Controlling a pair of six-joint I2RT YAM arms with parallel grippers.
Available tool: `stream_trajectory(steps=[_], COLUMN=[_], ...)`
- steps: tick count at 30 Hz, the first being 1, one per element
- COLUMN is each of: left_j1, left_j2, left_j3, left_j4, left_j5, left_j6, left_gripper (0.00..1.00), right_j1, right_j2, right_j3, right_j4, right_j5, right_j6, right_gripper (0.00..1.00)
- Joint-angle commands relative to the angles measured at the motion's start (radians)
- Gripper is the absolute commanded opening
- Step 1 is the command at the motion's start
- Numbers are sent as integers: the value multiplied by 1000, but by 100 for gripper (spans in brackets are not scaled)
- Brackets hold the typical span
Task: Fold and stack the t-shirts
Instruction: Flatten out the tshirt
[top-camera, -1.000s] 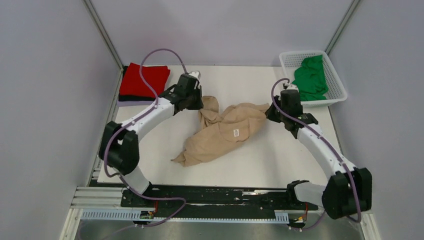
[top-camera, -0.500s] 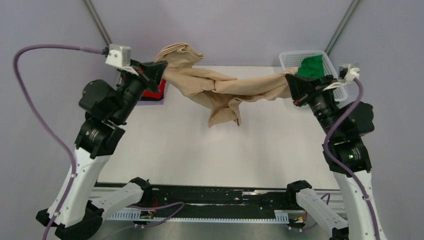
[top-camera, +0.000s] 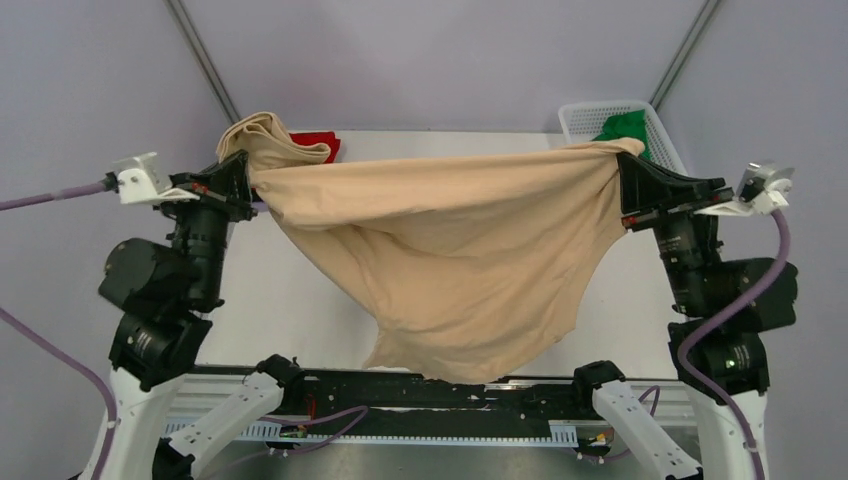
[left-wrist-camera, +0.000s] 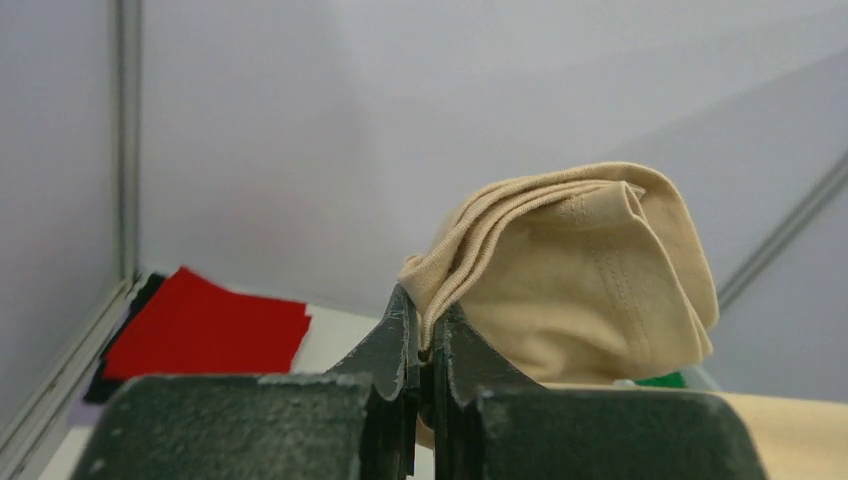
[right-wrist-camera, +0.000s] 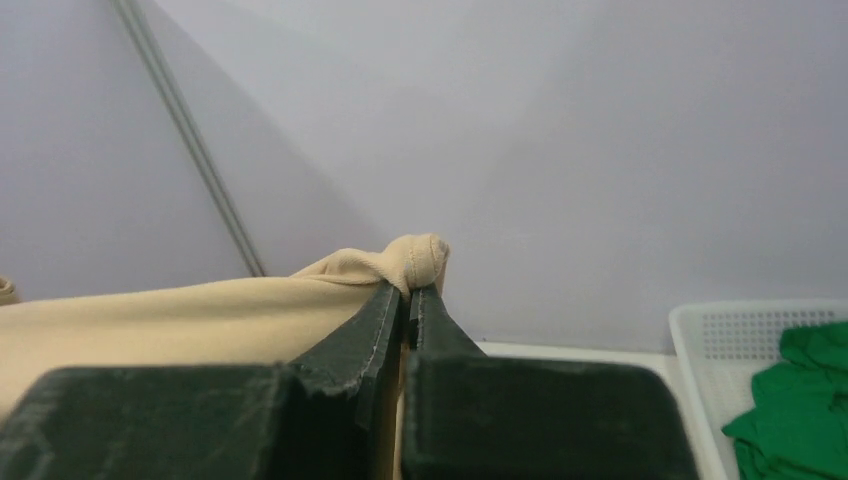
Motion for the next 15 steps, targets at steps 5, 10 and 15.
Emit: stream_trajectory(steps=[5,10,15], left_j1=[23,274,327], left_j2=[296,584,719], left_j3=[-157,-172,-40], left_j4=[-274,-371,-525], left_j5=[-524,-169,-59], left_j6=[-240,-375,-402], left_gripper=[13,75,100], right_j1=[-9,-73,-71], right_j2=[254,573,680], right_j3=[-202,-229,-96], right_j4=[-8,38,-125], right_j5=[376,383,458], right_j6=[-39,0,76], right_gripper=[0,15,100])
